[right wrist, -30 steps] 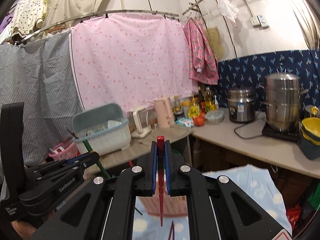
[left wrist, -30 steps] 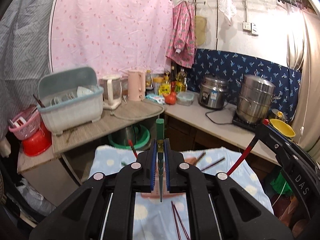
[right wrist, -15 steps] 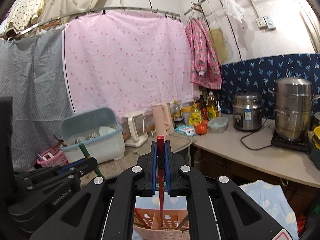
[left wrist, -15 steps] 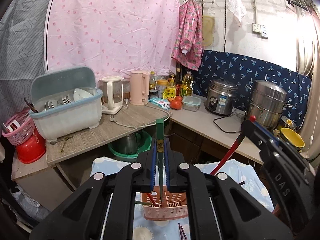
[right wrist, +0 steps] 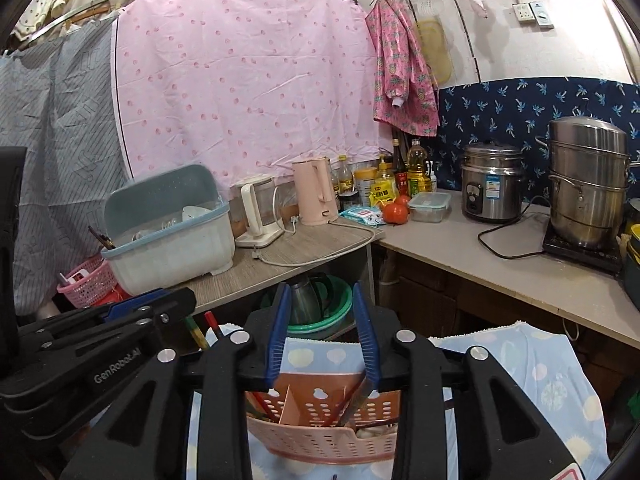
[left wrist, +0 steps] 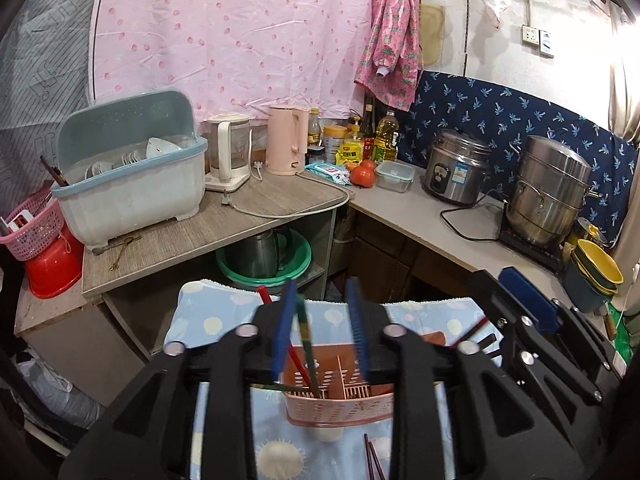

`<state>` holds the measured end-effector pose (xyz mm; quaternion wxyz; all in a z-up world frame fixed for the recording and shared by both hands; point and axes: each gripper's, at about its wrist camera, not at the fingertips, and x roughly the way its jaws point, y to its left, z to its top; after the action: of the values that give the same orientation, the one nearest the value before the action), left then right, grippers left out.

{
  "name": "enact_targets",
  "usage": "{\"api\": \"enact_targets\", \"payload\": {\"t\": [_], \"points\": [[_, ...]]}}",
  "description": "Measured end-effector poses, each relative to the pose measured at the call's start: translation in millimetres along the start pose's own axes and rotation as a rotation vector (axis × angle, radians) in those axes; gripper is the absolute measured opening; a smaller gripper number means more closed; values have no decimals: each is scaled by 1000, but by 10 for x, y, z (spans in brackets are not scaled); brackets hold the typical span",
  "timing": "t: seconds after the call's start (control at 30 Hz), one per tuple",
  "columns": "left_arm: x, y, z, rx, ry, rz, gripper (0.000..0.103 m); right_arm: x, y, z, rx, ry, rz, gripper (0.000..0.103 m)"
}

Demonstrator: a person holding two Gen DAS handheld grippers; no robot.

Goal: Organize utensils
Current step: 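Open both grippers to release the chopsticks in the pink holder, then withdraw both grippers and move them toward the two remaining dark brown chopsticks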

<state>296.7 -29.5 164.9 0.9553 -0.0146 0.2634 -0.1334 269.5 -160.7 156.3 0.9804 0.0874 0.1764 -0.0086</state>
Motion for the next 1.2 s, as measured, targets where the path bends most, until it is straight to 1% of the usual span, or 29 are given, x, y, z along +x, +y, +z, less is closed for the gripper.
{"api": "enact_targets", "payload": {"t": [0.37, 0.8, 1.0, 1.2], "points": [[-199, -53, -110, 8, 8, 0, 29, -214, 32, -139, 6, 25, 7, 32], [-592, -211, -268, 28, 2, -17, 30, -709, 22, -264, 31, 26, 13, 32], [-786, -270, -419, 29, 6, -31, 30, -959, -10, -394, 56, 37, 12, 32], [-926, -334, -695, 36, 36, -40, 30, -1166, -48, -630, 85, 68, 9, 32]]}}
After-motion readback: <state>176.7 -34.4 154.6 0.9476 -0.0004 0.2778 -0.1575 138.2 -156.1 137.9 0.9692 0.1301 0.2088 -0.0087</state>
